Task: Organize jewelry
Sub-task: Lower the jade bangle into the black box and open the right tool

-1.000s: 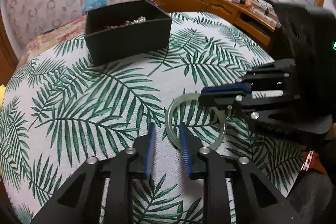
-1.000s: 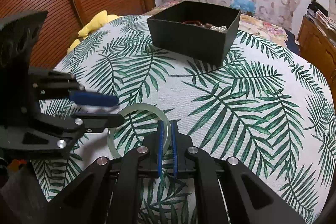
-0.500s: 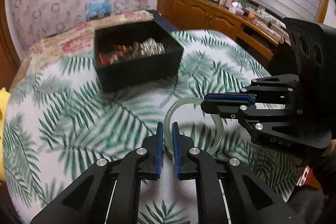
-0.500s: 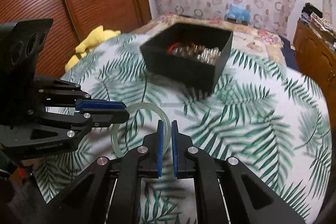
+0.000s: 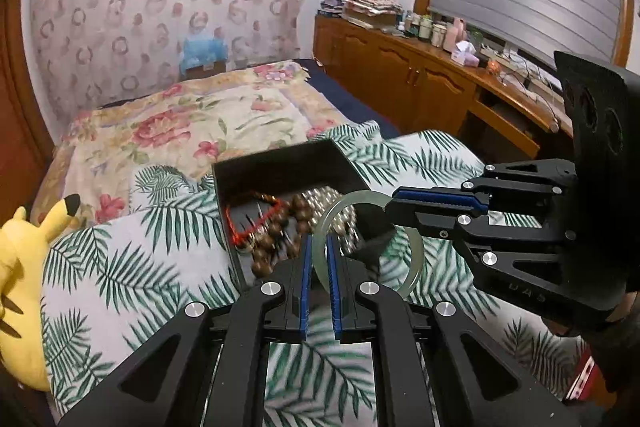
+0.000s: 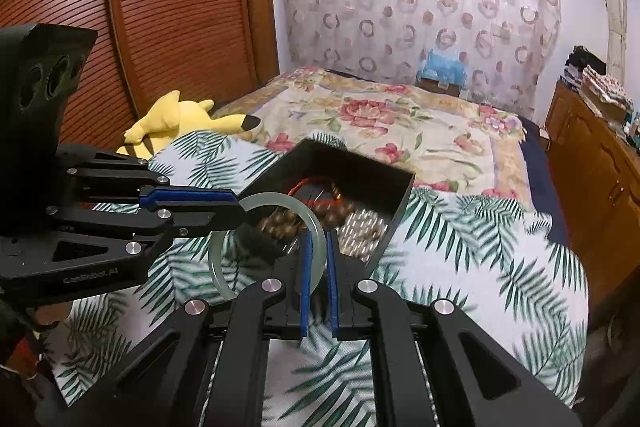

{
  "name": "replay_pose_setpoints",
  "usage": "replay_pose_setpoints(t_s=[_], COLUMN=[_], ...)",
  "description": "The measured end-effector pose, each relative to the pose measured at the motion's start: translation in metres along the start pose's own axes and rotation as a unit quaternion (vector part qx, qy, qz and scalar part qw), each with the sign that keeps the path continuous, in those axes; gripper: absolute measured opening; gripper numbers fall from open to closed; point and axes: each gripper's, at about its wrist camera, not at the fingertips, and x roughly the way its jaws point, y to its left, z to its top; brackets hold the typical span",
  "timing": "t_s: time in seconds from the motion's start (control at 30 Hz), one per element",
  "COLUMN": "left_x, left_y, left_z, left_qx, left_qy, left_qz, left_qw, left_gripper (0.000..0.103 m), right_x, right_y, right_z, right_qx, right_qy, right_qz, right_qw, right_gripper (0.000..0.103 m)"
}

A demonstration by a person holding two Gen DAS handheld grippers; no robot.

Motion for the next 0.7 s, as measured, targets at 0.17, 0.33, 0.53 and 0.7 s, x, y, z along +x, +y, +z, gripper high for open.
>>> replay_pose_setpoints(t_s=[0.17,0.33,0.53,0.7], left_x=[0.013,0.025,0.047,0.055], left_y=[0.012,0.027,0.038,0.040], left_z=[0.016,0.028,0.029,0.025], left_qx=[-0.007,-0.015,-0.023,-0.026], left_qy=[-0.004,-0.005,0.013,0.023], left_qz=[0.009,0.018,0.024,0.022], left_qw=[0.9999,0.9997,0.9994,0.9991], left_gripper=[0.007,0.006,0.007,0.007], right_x=[0.015,0.034,0.063,0.072], right_y=[-0.008,-0.017,-0.025,-0.023], right_z=[0.019,0.032,0.034,0.027], right_qx=[-0.008,-0.006,0.010,0.008], right_qy=[-0.001,-0.001,0.024,0.037], right_qz=[-0.003,0.001,0.012,0.011], right_qw=[1.000,1.000,1.000,0.999], right_gripper=[0.009,0.009,0.011,0.012])
